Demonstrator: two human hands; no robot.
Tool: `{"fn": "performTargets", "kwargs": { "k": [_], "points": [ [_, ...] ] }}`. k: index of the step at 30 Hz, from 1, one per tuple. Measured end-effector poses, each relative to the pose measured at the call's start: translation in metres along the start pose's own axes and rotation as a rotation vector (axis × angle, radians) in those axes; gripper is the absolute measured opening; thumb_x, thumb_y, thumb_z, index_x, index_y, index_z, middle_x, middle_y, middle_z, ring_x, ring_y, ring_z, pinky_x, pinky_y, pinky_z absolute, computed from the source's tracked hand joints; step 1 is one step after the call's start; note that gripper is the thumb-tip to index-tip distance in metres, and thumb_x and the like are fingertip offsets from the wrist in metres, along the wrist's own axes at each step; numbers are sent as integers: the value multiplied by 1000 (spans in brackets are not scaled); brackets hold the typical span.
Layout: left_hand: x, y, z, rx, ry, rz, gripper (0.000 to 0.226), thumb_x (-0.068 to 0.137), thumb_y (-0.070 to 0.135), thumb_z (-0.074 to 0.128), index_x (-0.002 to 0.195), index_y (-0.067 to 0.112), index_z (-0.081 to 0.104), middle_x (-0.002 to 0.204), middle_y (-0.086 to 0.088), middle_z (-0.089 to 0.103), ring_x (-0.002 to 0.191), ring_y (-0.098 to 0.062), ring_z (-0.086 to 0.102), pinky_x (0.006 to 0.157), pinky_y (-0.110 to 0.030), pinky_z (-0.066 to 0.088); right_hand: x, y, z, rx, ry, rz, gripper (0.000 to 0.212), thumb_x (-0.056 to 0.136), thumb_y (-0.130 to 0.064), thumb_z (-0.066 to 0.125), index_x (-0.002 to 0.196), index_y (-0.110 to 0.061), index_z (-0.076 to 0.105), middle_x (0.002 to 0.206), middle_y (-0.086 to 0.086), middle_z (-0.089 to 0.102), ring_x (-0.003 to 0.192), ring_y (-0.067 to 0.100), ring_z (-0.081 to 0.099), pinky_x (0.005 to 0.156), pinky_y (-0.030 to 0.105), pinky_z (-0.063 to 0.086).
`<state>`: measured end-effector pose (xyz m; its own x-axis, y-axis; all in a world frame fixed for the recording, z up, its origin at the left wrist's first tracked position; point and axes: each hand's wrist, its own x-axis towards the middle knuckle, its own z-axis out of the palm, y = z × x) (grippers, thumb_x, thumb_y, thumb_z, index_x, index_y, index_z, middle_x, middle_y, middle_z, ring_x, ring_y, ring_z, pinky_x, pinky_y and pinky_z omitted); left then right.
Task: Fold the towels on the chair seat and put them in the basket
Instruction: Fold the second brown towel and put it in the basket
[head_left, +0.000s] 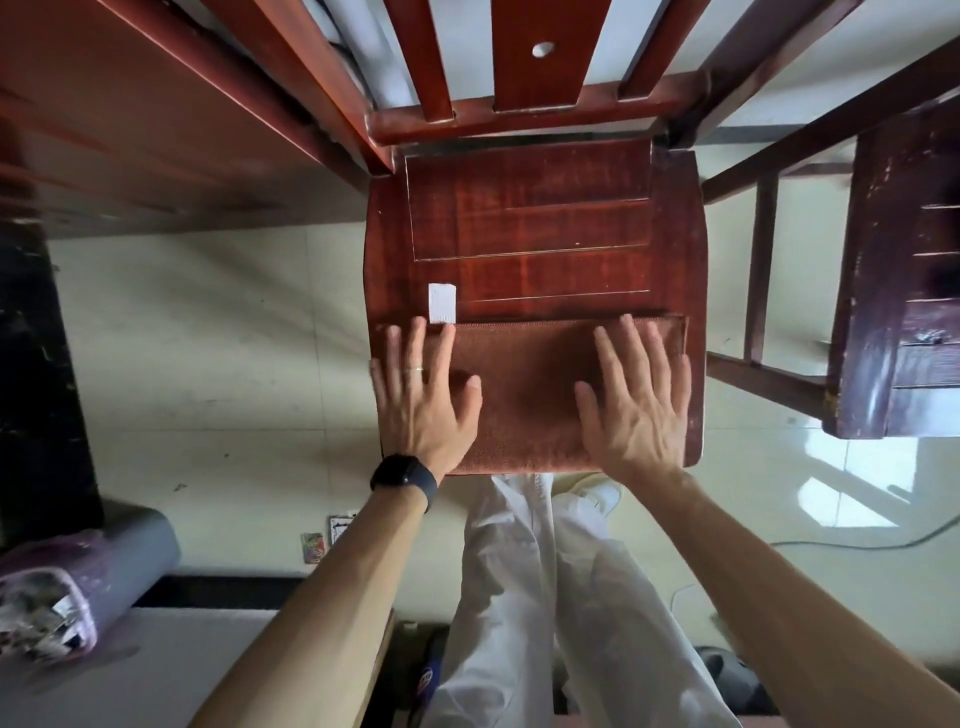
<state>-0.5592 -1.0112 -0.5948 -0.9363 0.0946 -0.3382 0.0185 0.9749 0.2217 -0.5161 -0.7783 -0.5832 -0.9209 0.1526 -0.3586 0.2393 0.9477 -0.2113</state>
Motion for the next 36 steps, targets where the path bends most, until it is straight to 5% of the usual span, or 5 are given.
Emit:
{"fn": "performTargets", "kwargs": {
  "k": [3,11,24,29,36],
  "points": [
    [0,-26,22,67,-69,-56,68,93,61,37,153,42,13,165,4,0,149,-41,-2,114,-65,7,19,35,13,-88,-68,-50,65,97,-62,34,156,-37,21,167,0,11,154,22,3,119,60,4],
    [36,-31,-3,273,-82,125,64,96,62,27,154,43,9,165,-1,-2,151,-31,-6,115,-64,-2,12,47,11,-94,-31,19,66,94,-68,33,155,-44,23,166,-4,16,154,20,9,118,63,2],
    [135,177,-20,414,-121,519,90,85,3,55,154,43,12,165,-2,-8,151,-28,-2,118,-59,1,-77,18,-5,248,-174,345,61,90,-59,46,145,-33,47,130,0,51,119,25,49,100,45,39],
    [75,150,-12,144,-23,368,78,86,10,54,152,38,24,163,-4,12,144,-32,27,115,-58,23,-65,28,-13,542,-140,520,38,91,-37,60,123,-19,51,118,6,54,108,32,54,88,45,47],
    [-39,84,13,-383,78,-413,53,81,20,68,129,9,48,122,-20,50,113,-38,49,95,-46,43,-51,41,-12,693,-273,632,33,89,-26,68,115,-11,54,108,8,66,107,31,61,89,36,47]
  ]
}}
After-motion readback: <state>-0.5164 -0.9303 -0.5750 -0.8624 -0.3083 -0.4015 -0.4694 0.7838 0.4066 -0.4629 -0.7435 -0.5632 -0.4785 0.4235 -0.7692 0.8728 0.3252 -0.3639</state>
